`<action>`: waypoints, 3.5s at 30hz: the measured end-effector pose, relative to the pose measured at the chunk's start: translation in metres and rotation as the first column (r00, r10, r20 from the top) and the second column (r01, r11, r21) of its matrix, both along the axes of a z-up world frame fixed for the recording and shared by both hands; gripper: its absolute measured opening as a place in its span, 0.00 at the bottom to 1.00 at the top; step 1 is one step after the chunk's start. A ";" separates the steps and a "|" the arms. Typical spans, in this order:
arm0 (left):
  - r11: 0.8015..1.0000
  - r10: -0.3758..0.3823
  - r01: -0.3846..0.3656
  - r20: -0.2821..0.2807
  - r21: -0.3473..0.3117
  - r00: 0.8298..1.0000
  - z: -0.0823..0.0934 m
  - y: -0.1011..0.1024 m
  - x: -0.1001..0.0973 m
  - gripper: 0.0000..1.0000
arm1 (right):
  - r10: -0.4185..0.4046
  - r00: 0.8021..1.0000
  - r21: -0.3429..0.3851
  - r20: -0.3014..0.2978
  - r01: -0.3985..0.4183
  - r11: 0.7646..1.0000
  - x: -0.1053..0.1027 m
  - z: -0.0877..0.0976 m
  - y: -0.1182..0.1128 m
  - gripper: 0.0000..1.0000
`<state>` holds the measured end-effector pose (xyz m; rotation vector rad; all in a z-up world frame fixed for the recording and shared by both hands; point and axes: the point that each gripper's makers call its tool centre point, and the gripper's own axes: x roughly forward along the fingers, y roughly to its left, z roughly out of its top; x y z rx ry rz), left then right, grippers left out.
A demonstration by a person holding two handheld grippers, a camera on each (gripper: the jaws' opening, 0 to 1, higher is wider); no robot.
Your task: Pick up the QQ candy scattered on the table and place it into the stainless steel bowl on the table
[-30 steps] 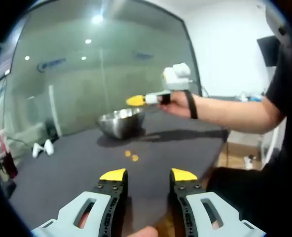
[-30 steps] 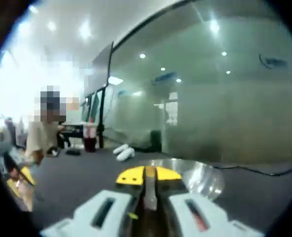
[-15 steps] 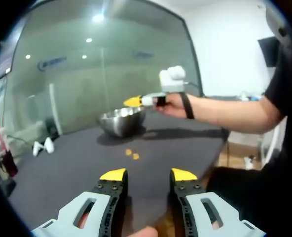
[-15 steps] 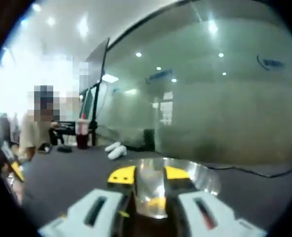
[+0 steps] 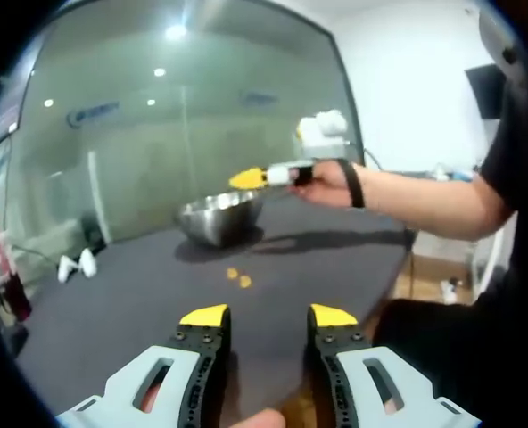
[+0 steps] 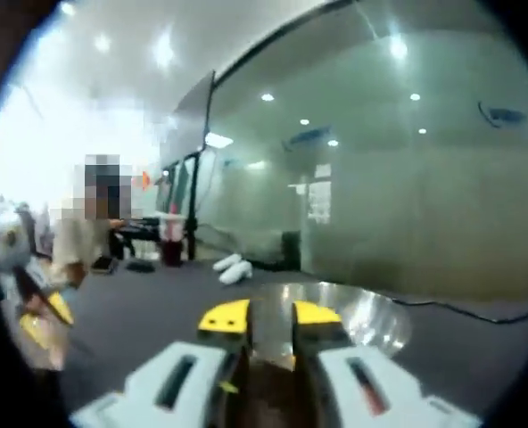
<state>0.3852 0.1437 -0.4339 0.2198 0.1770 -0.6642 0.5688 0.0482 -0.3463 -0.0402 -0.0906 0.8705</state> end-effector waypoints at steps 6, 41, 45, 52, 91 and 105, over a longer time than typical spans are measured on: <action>1.000 0.013 -0.013 -0.001 -0.003 1.000 -0.001 0.004 0.002 0.36 | 0.121 0.990 0.020 -0.070 -0.120 0.993 -0.040 -0.015 -0.013 0.14; 0.999 0.035 -0.037 0.043 0.035 0.998 0.002 0.009 0.001 0.35 | 0.256 0.939 -0.235 -0.229 -0.309 0.922 -0.063 -0.113 0.038 0.19; 0.999 0.038 -0.039 0.050 0.029 0.998 0.003 0.008 0.001 0.35 | 0.267 0.942 -0.268 -0.204 -0.316 0.910 -0.061 -0.115 0.048 0.19; 0.999 0.033 -0.034 0.049 0.036 0.998 0.001 0.007 0.000 0.35 | 0.258 0.944 -0.288 -0.207 -0.311 0.906 -0.050 -0.121 0.063 0.19; 0.999 0.002 -0.004 0.045 0.045 0.999 -0.003 0.003 0.001 0.35 | -0.022 0.999 -0.015 0.027 0.023 1.000 0.013 -0.001 0.016 0.09; 0.998 -0.021 0.017 0.053 0.068 0.998 0.003 -0.005 0.002 0.35 | -0.173 0.984 -0.019 0.036 0.174 0.985 0.044 0.008 -0.020 0.09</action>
